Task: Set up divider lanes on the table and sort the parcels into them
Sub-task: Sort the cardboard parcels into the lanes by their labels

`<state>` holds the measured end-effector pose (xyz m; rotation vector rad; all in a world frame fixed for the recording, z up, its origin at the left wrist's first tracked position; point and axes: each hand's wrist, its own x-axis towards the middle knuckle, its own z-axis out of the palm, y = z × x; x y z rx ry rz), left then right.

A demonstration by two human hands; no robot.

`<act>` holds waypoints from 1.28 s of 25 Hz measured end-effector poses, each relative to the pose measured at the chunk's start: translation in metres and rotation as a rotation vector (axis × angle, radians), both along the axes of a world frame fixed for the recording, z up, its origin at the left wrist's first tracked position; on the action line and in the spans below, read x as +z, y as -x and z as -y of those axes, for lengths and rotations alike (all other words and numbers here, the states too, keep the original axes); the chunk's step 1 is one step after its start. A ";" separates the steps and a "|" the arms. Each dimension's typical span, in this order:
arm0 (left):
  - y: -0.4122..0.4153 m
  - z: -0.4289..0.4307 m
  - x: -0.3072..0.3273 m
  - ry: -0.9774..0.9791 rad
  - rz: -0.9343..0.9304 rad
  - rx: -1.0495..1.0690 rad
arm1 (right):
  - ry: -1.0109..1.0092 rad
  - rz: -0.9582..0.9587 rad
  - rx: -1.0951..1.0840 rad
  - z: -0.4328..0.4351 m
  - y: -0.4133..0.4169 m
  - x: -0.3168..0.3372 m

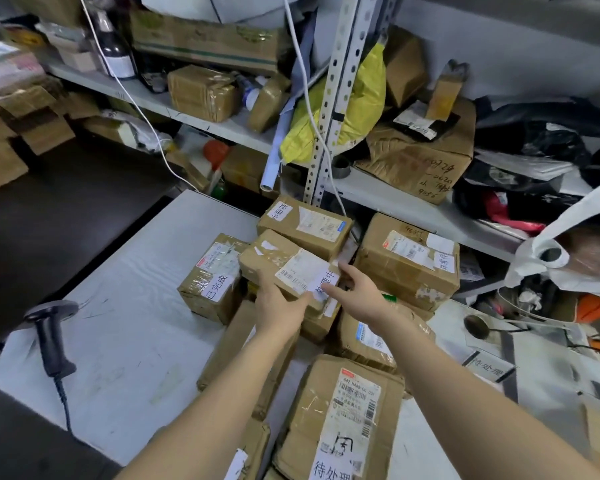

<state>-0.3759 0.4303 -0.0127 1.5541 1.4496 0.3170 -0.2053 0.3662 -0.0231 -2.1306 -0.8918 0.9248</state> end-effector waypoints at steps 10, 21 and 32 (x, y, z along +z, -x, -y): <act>0.018 0.000 -0.014 0.046 0.165 0.056 | -0.058 0.021 0.076 -0.001 0.020 -0.002; 0.011 0.051 0.008 0.101 0.490 0.085 | -0.213 -0.064 -0.019 0.071 0.020 0.030; -0.063 0.209 0.048 0.023 0.544 -0.161 | -0.296 -0.143 -0.256 0.262 -0.033 0.064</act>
